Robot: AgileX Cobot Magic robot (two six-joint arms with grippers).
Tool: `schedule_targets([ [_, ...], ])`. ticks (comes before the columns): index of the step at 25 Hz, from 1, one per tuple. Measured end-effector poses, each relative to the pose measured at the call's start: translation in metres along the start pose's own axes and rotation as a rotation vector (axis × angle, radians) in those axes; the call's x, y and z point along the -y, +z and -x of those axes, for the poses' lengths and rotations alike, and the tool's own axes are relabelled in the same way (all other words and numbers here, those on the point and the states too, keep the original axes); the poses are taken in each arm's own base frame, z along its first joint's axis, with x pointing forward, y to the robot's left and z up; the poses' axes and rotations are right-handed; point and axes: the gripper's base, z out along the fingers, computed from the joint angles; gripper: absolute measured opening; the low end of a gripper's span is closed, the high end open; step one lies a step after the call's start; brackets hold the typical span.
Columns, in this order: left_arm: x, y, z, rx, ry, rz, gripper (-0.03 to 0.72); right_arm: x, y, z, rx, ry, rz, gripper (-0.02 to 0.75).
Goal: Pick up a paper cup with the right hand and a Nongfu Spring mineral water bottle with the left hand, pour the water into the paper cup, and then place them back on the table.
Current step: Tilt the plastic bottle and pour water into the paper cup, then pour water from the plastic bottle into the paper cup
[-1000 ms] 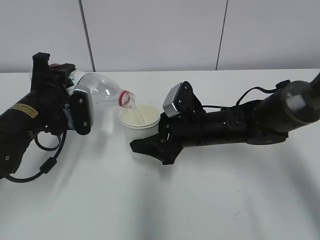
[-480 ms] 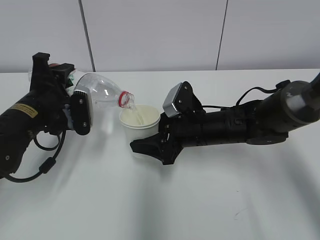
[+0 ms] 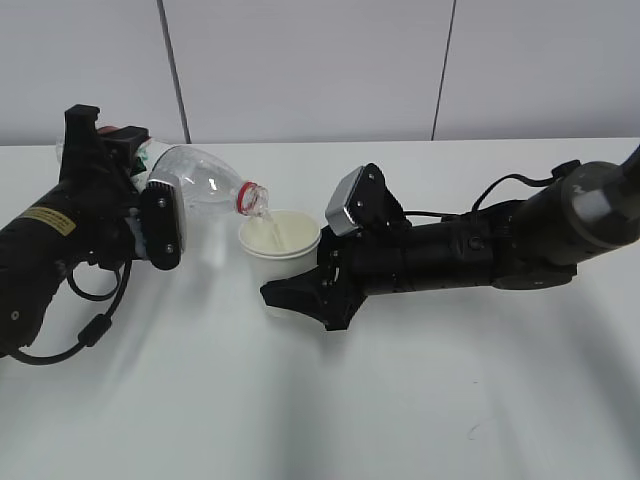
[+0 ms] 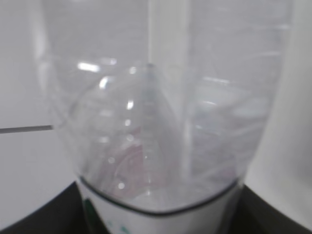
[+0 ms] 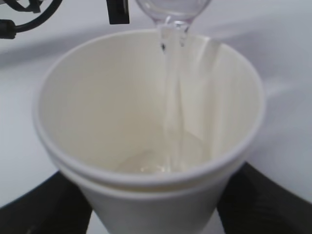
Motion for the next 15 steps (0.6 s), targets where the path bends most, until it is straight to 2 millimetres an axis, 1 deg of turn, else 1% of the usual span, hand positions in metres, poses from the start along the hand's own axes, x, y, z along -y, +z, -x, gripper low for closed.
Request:
schedule_targets([
  [15, -0.0004, 0.0, -0.0002, -0.002, -0.001, 0.004, 0.394, 0.0, 0.0, -0.0002, -0.002, -0.001, 0.0, 0.519],
])
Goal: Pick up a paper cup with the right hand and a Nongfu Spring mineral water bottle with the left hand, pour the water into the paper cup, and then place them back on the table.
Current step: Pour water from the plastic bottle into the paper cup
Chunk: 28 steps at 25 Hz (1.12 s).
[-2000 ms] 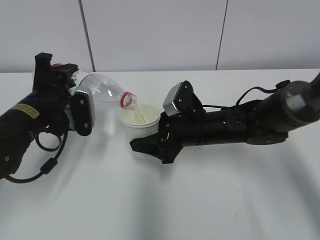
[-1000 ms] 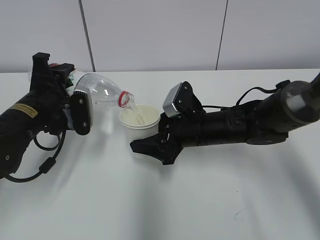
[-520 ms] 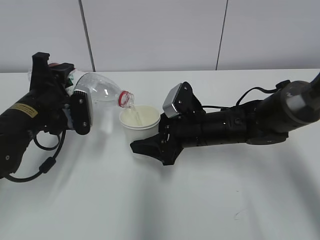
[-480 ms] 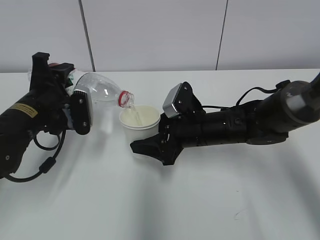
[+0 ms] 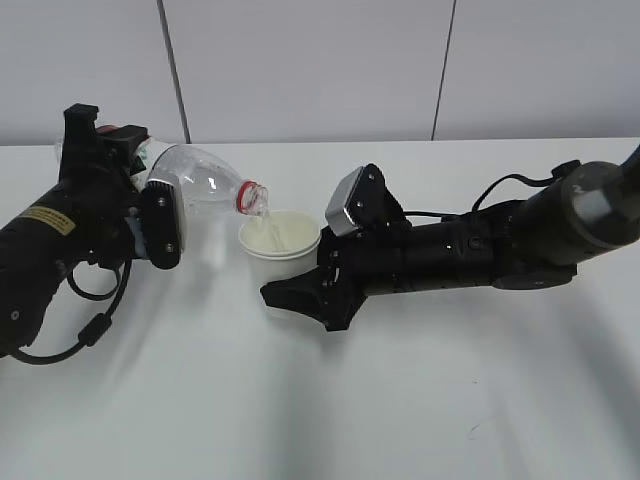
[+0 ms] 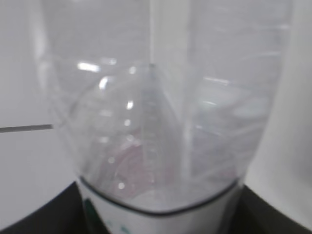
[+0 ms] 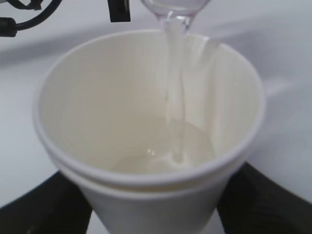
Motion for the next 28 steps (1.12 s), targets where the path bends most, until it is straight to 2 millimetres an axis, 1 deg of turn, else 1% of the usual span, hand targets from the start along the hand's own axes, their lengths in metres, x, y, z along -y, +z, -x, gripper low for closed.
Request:
schedule_targets([
  [28, -0.0001, 0.0, 0.0, 0.0, 0.0, 0.001, 0.394, -0.0002, 0.0, -0.0003, -0.004, -0.003, 0.002, 0.519],
])
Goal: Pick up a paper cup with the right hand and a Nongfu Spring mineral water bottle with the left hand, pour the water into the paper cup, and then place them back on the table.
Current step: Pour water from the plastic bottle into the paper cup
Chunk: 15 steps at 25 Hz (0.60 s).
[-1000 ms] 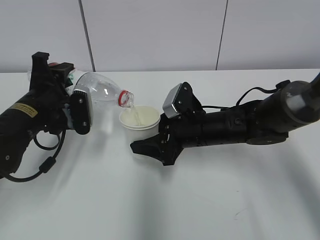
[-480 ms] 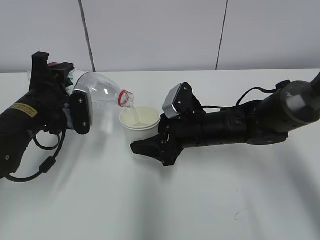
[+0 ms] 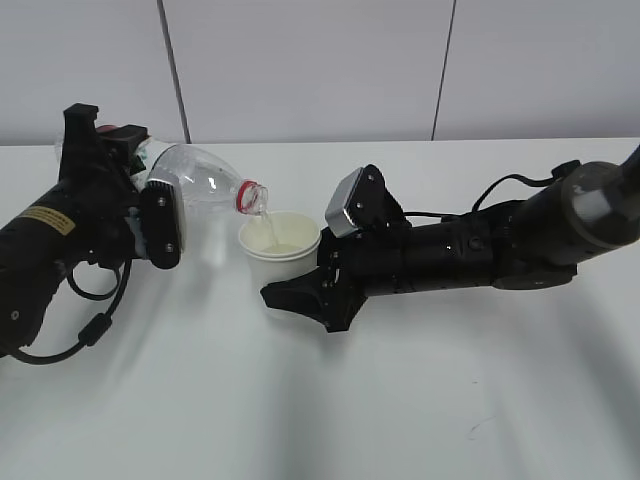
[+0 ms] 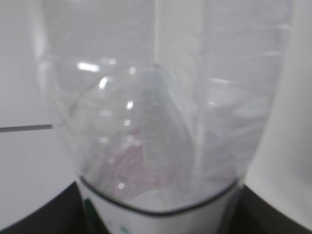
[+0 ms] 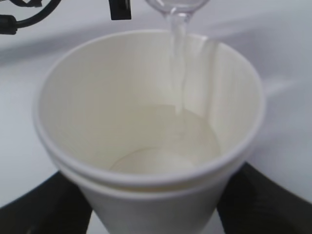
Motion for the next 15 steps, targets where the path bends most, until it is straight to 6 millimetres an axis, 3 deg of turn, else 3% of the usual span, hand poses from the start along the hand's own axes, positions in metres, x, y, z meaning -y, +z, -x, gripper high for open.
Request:
schedule_targets([
  [15, 0.0, 0.0, 0.0, 0.0, 0.011, 0.0, 0.394, 0.0, 0.0, -0.0002, -0.002, -0.001, 0.0, 0.519],
])
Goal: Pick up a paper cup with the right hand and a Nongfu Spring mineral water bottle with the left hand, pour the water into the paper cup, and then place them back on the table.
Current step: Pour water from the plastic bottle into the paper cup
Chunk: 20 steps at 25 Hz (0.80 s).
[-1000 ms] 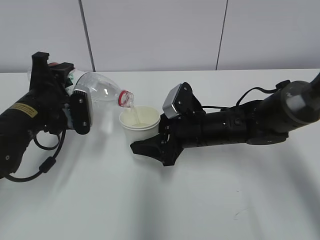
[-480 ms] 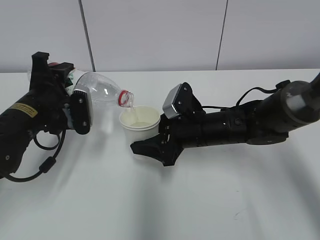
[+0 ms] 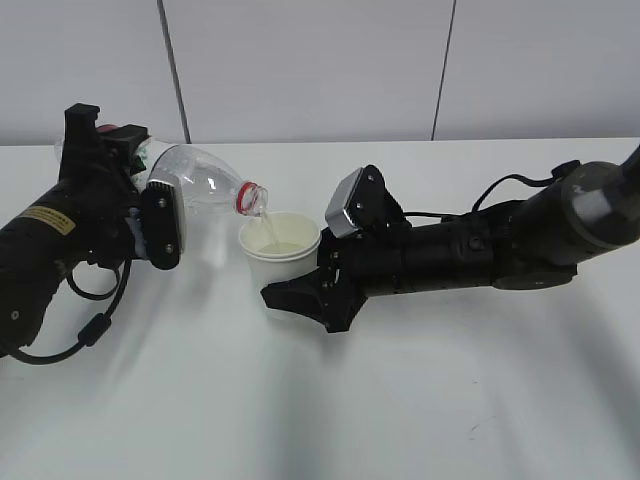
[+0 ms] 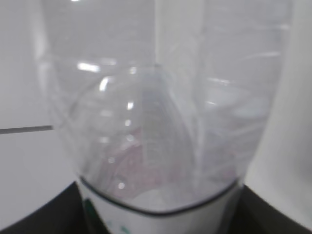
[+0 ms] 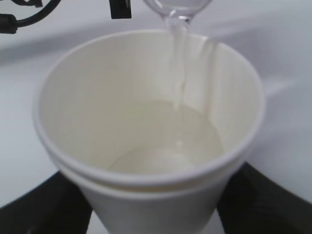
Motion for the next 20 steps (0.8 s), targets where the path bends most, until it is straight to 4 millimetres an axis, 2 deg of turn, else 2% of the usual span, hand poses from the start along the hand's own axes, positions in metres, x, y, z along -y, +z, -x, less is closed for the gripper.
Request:
schedule_targets([
  [20, 0.0, 0.0, -0.0016, -0.017, -0.008, 0.0, 0.394, 0.0001, 0.0, 0.0001, 0.0, -0.002, 0.0, 0.519],
])
